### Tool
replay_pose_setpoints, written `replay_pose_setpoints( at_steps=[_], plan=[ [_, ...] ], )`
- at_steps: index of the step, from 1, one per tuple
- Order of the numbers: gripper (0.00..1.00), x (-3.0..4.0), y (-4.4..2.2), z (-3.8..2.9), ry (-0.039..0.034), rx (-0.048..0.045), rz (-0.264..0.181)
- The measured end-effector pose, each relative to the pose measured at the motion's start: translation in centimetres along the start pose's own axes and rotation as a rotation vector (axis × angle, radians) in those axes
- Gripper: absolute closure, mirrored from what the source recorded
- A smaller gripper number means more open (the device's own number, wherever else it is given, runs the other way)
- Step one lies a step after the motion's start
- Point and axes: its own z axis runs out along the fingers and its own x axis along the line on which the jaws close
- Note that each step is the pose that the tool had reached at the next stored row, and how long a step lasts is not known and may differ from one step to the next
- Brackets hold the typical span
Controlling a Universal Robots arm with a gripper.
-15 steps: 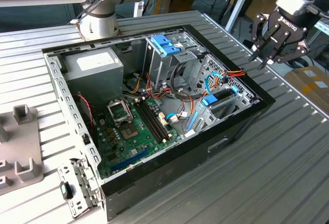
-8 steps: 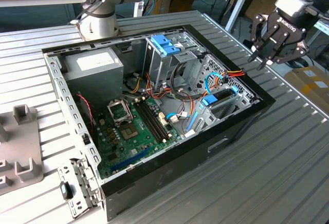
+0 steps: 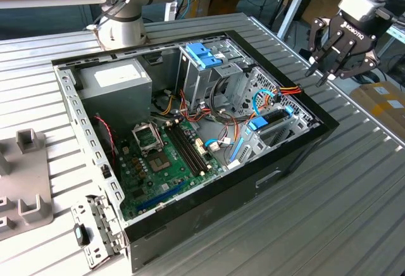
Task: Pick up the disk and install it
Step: 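Insert the first disk wire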
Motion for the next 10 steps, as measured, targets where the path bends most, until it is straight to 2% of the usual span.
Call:
replay_pose_setpoints(
  at_steps=[5,10],
  plan=[
    [0.64,0.00,0.00,0.00,0.0017,-0.0035,-0.051],
    [0.64,0.00,0.00,0.00,0.0041,-0.0084,-0.122]
  ],
)
